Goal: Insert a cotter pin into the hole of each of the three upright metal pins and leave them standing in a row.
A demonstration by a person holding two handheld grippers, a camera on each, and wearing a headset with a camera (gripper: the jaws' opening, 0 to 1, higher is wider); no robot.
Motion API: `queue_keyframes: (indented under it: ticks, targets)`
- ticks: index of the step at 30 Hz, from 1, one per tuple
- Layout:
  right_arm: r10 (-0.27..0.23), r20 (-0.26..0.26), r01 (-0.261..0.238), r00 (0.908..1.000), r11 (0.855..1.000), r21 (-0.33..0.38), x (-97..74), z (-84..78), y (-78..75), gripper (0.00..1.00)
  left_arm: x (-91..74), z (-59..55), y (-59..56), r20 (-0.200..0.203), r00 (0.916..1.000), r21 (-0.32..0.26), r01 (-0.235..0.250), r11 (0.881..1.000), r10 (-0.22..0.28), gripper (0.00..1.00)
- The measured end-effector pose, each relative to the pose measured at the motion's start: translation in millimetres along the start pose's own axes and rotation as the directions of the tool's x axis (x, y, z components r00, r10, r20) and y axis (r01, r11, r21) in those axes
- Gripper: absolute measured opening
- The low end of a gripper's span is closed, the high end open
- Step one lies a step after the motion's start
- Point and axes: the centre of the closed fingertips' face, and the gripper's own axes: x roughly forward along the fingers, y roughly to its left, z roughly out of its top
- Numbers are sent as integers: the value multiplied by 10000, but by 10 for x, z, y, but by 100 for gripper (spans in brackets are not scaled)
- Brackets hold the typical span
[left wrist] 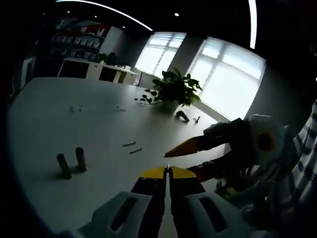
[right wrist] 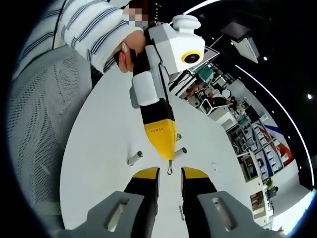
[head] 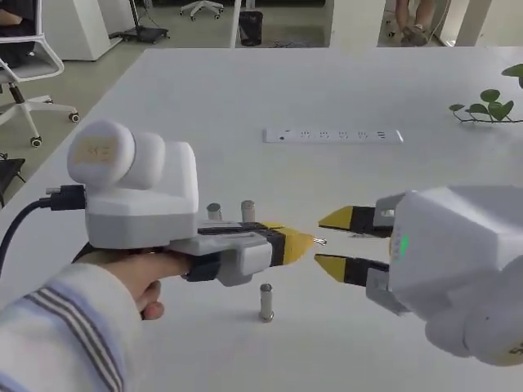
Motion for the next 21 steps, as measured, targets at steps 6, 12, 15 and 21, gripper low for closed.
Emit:
queue_keyframes:
  ticks: [6, 12, 15, 21]
  targets:
    - [958, 242, -988, 9951, 9713, 2164, 45, -148, 121, 32, -47, -8, 13, 76, 10000, 785, -59, 9969, 53, 0]
    - [1384, 1070, -1705, 9846, 8964, 4092, 64, -151, 220, 36, -97, -59, 9, -91, 10000, 1749, 12, 9846, 4, 0]
    - [1593, 1383, -2056, 9775, 8660, 4559, 58, -148, 265, 44, -127, -59, -34, -113, 9998, 2508, 179, 9679, -156, 0]
    - [2068, 1904, -2783, 9597, 7941, 5404, 23, -144, 345, 38, -178, -58, -121, -106, 9990, 3797, 440, 9241, -432, 0]
